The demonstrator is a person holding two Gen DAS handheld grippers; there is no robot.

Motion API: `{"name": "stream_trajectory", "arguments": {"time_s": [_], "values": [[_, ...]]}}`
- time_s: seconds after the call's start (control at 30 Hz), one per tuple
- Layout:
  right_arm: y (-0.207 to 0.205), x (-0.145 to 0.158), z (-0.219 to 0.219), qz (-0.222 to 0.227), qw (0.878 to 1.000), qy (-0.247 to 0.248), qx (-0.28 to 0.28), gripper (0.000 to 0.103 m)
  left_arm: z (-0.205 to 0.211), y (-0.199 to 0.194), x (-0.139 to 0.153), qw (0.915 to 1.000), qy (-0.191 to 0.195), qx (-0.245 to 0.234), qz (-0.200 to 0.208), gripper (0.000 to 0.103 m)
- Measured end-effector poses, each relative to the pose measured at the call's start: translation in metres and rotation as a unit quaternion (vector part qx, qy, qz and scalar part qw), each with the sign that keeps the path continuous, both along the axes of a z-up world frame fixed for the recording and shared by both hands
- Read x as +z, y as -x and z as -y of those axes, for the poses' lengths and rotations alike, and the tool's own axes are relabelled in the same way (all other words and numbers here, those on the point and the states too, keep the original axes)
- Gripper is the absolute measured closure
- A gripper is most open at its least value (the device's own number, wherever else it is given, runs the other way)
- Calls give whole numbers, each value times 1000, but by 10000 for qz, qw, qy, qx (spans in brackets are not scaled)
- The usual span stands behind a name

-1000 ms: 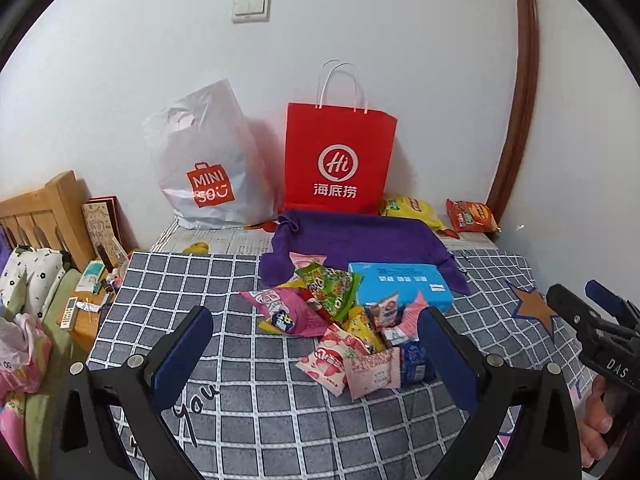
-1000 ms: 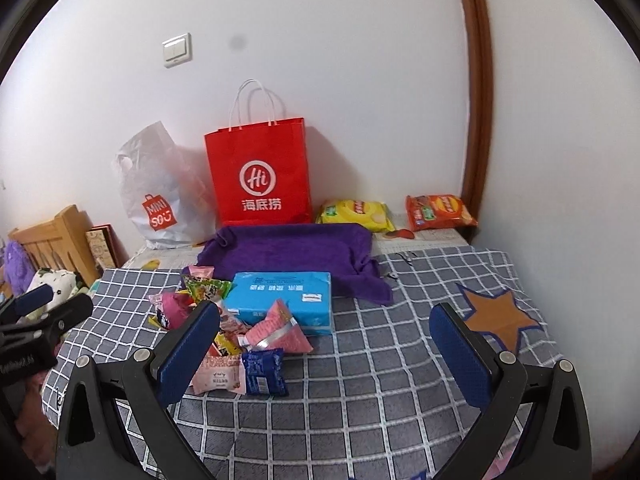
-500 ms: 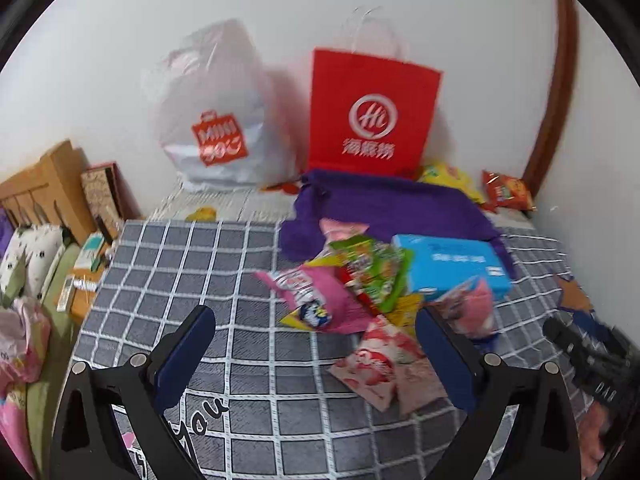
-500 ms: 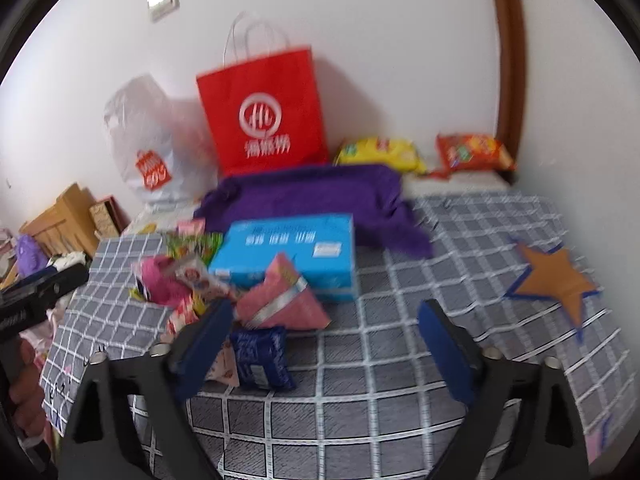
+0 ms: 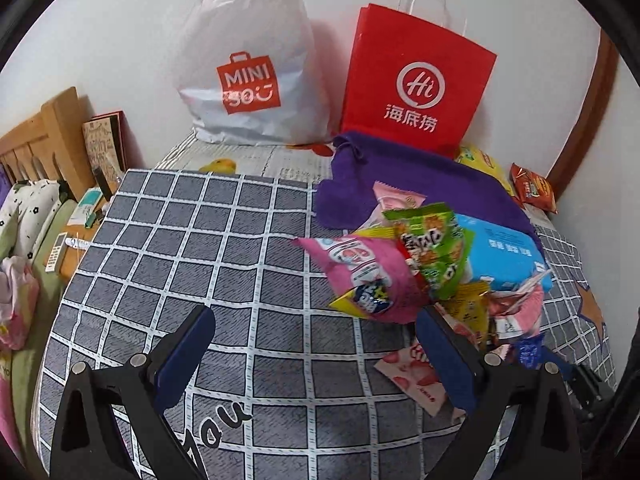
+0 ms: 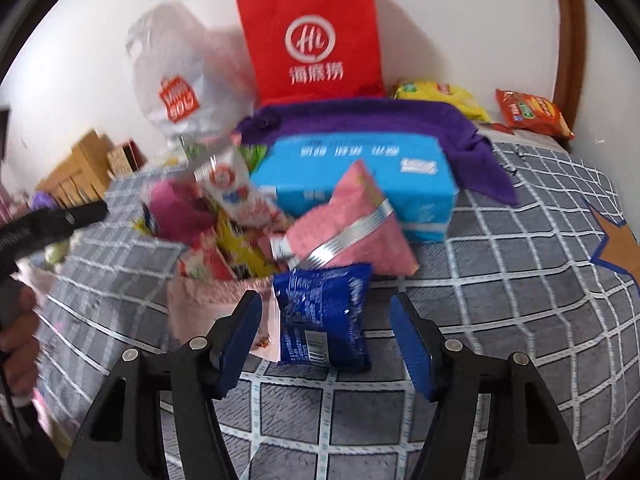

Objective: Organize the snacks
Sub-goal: 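Grasp the pink snack bag with the left tool while the right tool grasps the dark blue packet, then carry the pink bag and blue packet with both tools over the purple towel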

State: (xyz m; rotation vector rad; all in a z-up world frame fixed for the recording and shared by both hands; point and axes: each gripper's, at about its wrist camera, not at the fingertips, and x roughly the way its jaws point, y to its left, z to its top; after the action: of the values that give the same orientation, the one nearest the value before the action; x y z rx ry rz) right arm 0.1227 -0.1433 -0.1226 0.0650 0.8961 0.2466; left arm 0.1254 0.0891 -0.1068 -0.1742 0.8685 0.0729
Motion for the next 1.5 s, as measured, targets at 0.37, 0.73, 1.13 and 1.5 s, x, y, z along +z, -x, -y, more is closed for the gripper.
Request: {"name": "stream_trajectory", "arguments": {"time_s": [0.37, 0.73, 1.13, 1.5], "values": [[11, 13, 19, 260, 9992, 298, 90, 61, 11, -24, -9, 9996, 147, -202, -109, 3], [-2, -12, 75, 30, 9983, 282, -501, 61, 24, -68, -37, 9985, 271, -139, -461, 9], [-4, -8, 79, 33, 9987, 129, -490, 61, 14, -46, -32, 9973, 266, -286, -618, 48], [8, 17, 80, 175, 9977, 24, -651, 61, 3, 2, -2, 9978, 308, -421, -409, 48]]}}
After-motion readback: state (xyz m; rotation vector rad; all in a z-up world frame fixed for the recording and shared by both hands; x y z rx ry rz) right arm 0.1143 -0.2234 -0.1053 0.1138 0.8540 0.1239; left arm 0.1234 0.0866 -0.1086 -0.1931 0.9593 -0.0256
